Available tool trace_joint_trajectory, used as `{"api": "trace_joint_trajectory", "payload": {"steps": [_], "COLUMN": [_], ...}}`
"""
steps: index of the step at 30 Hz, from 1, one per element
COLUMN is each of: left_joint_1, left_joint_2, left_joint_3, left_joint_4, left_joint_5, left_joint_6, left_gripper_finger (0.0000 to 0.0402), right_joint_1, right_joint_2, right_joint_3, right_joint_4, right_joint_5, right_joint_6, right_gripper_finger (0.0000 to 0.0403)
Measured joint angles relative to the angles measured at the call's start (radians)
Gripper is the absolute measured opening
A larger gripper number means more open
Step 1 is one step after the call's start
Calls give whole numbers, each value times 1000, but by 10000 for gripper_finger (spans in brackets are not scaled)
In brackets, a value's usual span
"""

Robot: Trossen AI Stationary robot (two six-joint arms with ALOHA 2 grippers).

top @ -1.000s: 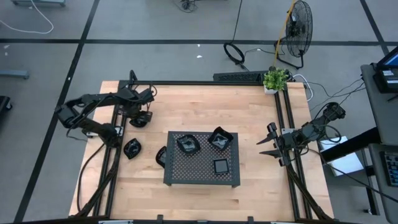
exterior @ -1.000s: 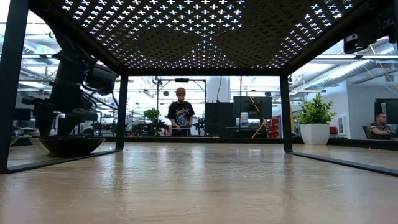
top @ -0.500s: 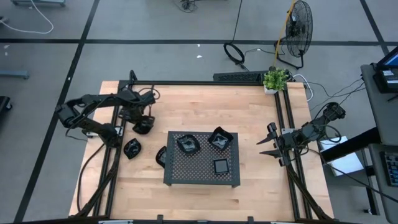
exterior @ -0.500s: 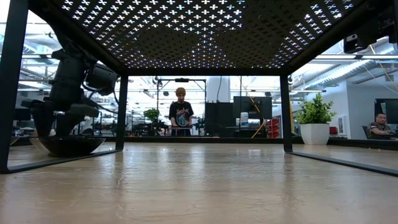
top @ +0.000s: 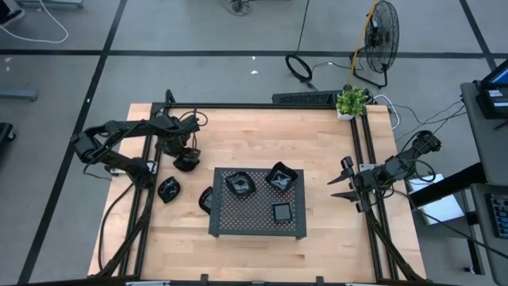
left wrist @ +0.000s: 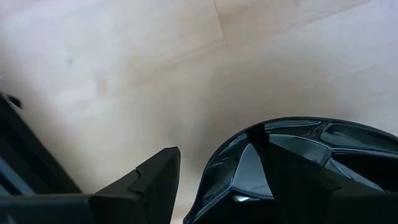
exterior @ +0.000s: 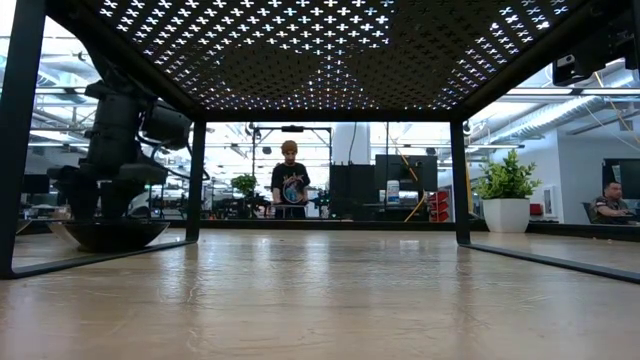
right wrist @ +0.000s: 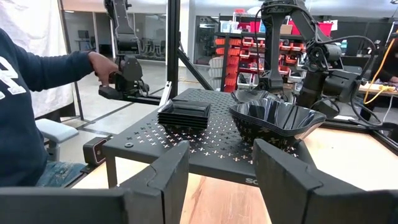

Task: Pick & Place Mini shaped plates
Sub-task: Stack the black leaf-shaped plate on top of the black leaf-shaped plates on the shelf

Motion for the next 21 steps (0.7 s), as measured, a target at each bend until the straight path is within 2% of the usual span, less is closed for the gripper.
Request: {"api": "trace_joint_trajectory", "payload": {"steps": [7,12,21], "left_joint_1": [-13,-12,-2], "left_joint_2": [0,0,0], "left_joint_3": [0,0,0], "left_joint_4": [48,131,154], "left_joint_5": [34,78,71], "left_joint_6": [-75,-6,161], "left_gripper_finger": [232,232,232], "right_joint_1": [0,0,0], "right_joint_2": [0,0,0], "right_joint_3": [0,0,0], "right_joint_4": [0,0,0], "right_joint_5": [0,0,0], "right_joint_6": [0,0,0], "right_gripper_finger": [165,165,165]}}
